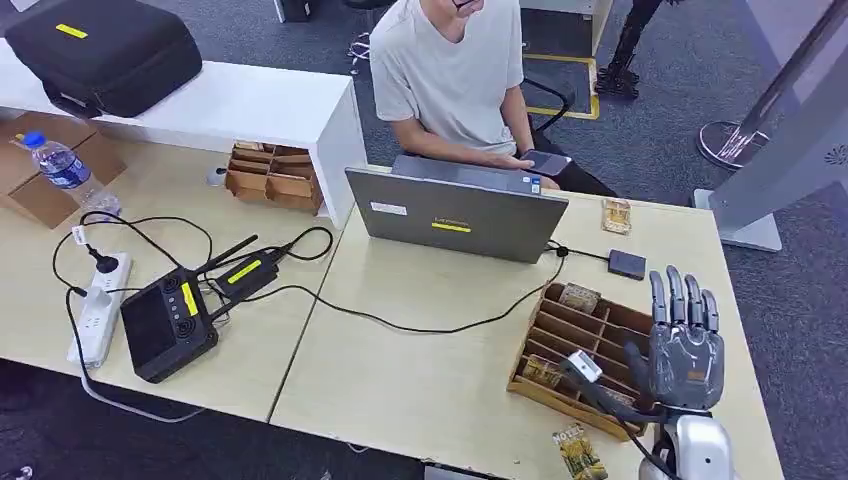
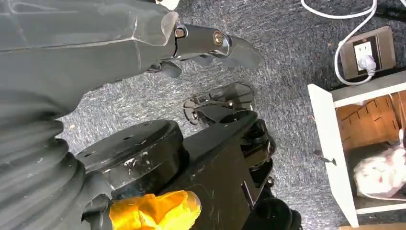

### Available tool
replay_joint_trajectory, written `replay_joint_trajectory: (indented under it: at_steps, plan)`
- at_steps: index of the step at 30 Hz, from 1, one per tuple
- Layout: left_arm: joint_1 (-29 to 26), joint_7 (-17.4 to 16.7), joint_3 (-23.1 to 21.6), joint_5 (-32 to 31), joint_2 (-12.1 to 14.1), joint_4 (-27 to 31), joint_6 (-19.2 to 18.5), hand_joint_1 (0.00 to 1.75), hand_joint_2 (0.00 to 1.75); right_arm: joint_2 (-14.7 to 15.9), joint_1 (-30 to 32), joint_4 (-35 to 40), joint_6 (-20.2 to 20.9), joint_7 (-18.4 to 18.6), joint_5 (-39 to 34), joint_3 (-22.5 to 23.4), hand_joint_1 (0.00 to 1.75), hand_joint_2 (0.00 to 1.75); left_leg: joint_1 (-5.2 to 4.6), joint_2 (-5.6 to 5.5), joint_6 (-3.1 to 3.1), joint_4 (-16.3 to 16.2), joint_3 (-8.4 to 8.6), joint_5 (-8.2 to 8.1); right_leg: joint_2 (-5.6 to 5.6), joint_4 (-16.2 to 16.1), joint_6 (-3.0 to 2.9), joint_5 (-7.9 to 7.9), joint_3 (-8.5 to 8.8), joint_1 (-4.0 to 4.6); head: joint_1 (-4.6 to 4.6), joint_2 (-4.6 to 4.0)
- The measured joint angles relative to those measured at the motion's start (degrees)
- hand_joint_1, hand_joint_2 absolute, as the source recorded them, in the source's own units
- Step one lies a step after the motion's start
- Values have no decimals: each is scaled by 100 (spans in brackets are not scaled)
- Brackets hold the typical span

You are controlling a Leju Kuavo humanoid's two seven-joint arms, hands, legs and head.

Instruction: Pass the card to the sensor for recognition and then transmit it.

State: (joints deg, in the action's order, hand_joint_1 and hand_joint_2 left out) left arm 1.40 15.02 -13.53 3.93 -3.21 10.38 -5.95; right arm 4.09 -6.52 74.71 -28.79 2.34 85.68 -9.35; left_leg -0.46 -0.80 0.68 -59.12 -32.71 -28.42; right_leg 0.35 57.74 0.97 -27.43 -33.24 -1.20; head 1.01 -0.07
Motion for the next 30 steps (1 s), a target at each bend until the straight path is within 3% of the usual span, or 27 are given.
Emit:
replay_joint_trajectory:
  at_steps: [5,6,7,30]
  plan:
    - [0,0,0,0,0,0,2,0,175,0,0,0,0,0,2,0,0,175,0,0,0,0,0,0,0,0,0,0,0,0,0,0]
    - [0,0,0,0,0,0,2,0,175,2,0,0,0,0,2,0,164,175,0,0,0,0,0,0,0,0,0,0,0,0,-2,0]
    - [0,0,0,0,0,0,2,0,175,0,3,-2,2,0,2,4,175,175,0,0,0,0,0,0,0,0,0,0,0,0,0,0]
    - [-1,7,2,77,-9,0,15,0,175,28,175,168,291,-275,-433,133,175,175,0,0,0,0,-1,0,0,0,0,0,-1,0,0,0]
